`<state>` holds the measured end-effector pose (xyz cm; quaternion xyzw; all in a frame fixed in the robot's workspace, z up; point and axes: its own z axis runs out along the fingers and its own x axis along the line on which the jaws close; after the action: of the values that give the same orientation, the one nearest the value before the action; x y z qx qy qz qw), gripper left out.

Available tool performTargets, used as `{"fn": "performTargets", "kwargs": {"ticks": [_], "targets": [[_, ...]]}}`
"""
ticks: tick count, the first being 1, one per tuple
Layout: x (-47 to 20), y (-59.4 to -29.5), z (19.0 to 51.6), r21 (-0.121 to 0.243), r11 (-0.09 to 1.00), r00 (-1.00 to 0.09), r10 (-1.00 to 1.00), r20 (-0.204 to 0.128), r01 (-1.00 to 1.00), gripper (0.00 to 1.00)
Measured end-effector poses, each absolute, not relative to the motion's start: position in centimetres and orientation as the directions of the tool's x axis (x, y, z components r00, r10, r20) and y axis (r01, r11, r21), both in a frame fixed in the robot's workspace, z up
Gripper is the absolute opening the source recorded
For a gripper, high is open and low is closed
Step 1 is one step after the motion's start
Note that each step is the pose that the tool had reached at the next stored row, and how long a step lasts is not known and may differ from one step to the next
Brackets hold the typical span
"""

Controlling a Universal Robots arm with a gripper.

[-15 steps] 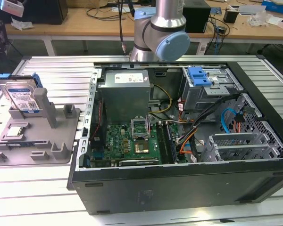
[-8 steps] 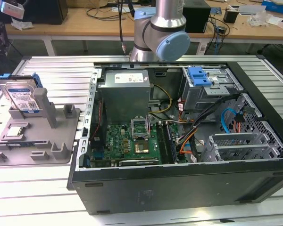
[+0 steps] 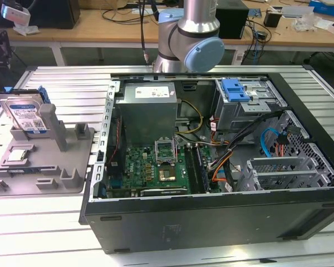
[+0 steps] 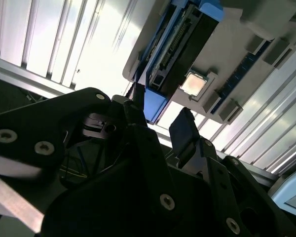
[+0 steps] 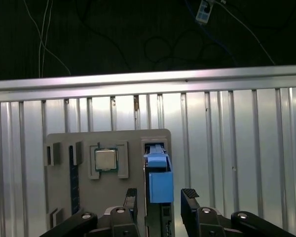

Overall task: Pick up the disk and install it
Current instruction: 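Pick up the disk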

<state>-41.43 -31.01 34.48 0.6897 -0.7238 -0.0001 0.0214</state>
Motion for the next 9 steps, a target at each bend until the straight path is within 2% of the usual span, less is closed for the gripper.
{"fn": "performTargets", "kwargs": {"ticks": [9], "targets": [[-41.43,-31.06,33.61,0.030,0.049,-0.048,-0.998,0.031,-0.998,0.48]]}}
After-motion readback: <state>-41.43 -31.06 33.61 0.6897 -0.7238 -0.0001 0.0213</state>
